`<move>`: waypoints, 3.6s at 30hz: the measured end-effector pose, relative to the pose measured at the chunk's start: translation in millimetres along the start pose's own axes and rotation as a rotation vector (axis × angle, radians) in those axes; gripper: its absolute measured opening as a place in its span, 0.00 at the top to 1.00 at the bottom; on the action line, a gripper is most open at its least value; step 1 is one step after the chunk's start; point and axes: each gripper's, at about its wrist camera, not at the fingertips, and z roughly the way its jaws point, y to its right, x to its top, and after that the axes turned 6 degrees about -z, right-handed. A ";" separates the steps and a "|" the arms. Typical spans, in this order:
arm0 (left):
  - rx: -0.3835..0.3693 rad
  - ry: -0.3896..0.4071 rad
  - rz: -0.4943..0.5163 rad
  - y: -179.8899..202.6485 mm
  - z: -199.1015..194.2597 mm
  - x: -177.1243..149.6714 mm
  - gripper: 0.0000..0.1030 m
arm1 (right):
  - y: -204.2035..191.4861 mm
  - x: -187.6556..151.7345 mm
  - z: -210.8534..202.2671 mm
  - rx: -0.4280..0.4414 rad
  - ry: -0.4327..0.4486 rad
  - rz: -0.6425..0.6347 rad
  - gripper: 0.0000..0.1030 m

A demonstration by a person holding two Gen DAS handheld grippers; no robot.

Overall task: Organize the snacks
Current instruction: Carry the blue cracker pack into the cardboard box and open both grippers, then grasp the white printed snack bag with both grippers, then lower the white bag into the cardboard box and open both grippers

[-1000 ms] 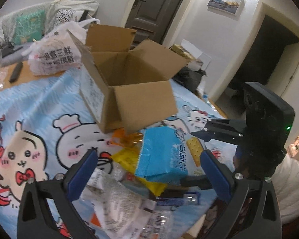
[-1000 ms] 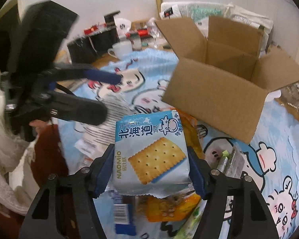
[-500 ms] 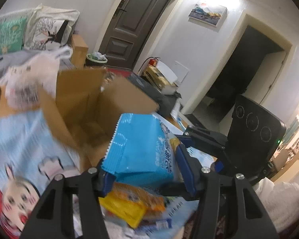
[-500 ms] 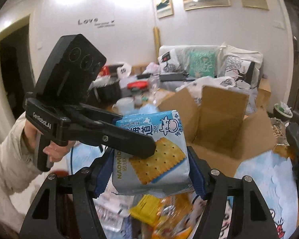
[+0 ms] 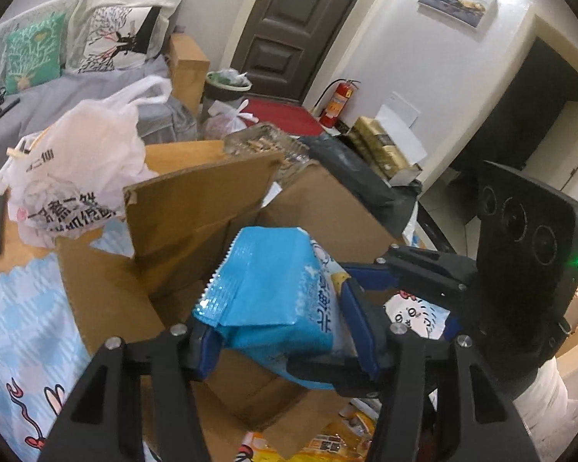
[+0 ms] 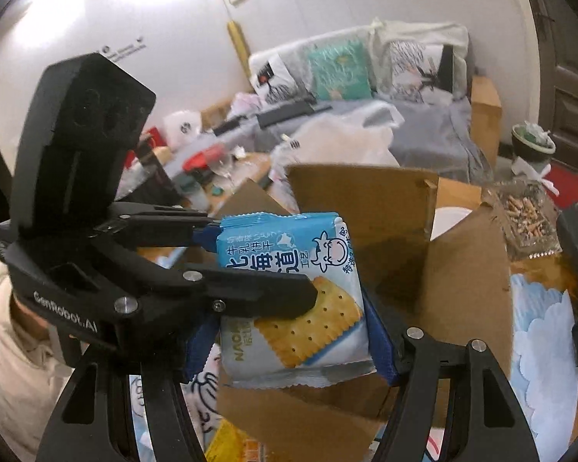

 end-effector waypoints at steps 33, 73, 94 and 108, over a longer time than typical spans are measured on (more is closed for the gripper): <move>0.096 0.094 -0.025 -29.3 -81.0 -211.7 0.11 | -156.3 -162.7 -11.3 0.101 0.042 -0.129 0.02; 0.054 0.138 0.048 6.4 -83.6 -207.2 0.57 | -181.8 -157.5 15.2 -0.015 0.033 -0.102 0.50; 0.108 0.120 0.113 40.8 -13.0 -4.9 0.57 | -47.6 -23.5 -29.4 -0.084 0.094 -0.053 0.51; 0.190 0.116 0.066 21.2 -3.9 -4.0 0.41 | 0.0 -25.1 -5.7 -0.175 0.025 -0.009 0.41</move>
